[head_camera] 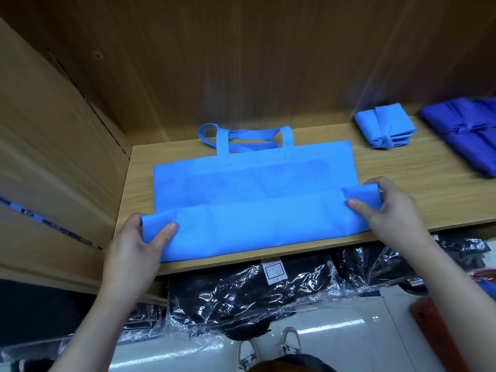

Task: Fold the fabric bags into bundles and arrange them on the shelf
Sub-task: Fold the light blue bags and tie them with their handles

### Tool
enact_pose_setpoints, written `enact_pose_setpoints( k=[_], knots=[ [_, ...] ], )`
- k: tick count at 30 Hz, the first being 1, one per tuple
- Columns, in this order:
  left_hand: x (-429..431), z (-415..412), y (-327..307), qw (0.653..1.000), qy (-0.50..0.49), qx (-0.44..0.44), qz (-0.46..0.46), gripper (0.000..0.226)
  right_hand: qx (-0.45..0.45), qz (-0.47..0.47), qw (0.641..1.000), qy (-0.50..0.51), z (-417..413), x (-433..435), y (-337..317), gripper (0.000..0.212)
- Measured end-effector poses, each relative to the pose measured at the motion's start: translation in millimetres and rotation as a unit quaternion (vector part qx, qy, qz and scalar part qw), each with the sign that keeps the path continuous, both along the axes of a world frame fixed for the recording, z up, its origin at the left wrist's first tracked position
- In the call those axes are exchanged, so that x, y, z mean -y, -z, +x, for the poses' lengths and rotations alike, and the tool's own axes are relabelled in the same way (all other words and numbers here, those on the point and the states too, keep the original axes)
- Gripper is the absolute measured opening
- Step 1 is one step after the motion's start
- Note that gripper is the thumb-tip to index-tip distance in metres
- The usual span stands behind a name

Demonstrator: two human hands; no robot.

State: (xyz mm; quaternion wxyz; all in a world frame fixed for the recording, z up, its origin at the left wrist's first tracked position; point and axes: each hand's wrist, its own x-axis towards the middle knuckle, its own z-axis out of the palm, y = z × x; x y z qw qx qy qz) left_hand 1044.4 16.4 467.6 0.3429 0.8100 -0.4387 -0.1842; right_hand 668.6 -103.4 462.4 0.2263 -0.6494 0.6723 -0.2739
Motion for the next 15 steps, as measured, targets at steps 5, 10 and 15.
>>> enact_pose_setpoints(
  k=[5,10,15],
  knots=[
    [2.1,-7.8,8.0,0.981,-0.010,0.182,0.069,0.047,-0.208,-0.048,0.977,0.012,13.0,-6.7,5.4,0.031],
    [4.1,-8.0,13.0,0.959,-0.024,0.255,0.118,0.051,-0.238,-0.024,0.971,0.027,14.6,-6.1,10.4,0.031],
    [2.4,-7.3,15.7,0.962,-0.056,0.243,0.108,0.045,-0.242,0.027,0.969,0.043,19.3,4.5,4.8,0.047]
  ],
)
